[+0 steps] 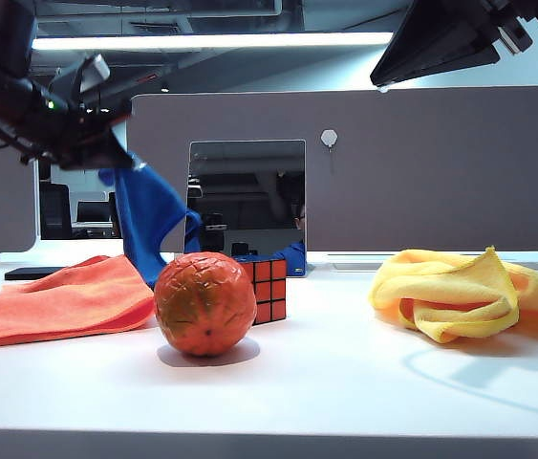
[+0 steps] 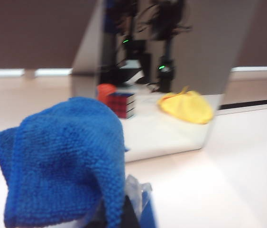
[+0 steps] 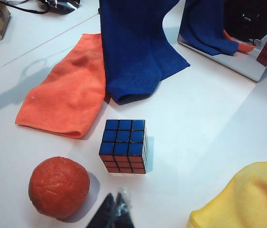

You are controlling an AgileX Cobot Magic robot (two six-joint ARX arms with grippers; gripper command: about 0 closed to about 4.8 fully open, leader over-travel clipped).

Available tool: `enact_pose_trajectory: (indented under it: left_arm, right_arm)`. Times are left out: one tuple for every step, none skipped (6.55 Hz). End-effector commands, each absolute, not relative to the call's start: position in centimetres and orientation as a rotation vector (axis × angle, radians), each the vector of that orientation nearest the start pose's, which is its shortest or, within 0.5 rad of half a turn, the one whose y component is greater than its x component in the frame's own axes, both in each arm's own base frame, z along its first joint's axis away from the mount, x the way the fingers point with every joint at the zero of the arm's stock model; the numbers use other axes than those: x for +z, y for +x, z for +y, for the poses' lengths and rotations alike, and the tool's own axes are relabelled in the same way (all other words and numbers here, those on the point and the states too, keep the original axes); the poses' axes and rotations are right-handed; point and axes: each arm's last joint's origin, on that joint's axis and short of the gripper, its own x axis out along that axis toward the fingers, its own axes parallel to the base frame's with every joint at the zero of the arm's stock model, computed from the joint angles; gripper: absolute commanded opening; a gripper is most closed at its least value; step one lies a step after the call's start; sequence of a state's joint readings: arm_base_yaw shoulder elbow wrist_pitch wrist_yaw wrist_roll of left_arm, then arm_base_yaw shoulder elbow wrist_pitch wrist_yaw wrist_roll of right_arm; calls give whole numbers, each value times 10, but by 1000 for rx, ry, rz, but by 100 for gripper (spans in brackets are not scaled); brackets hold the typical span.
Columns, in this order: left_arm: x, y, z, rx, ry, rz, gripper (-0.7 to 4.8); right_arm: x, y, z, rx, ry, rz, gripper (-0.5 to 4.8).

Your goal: Pick up a rag that is the same color as the top surface of the Rubik's Cube and cover the cube with it.

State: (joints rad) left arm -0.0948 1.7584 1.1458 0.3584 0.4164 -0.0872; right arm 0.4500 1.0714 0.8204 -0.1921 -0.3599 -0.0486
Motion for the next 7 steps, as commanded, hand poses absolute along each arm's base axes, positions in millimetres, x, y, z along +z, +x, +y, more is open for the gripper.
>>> enact_pose_trajectory:
  left_arm:
    - [301,349,-77,-658,-119,273,-5]
    - [309,325,-101,-732,-112,357,-5]
    - [297,286,-176,-892,-54,511,-5]
    - [296,283,-181,-893,-45,527,-5]
    - [291,270,-196,-874,-2,577,-5]
    - [289,263,-204,-872,21,601,-5]
    - [287,260,-206,-876,28,615,-5]
  right_arm:
    - [296,204,110,810,-62,409,-5]
    - [300,204,110,812,-60,369,-5]
    - [318,189,101,781,-67,266,-5]
    - [319,188,101,781,-66,260,-5]
    - [324,183,98,776,-65,237,-5]
    - [328,178,95,763,-66,212,-5]
    - [330,176,94,762,-65,205,-5]
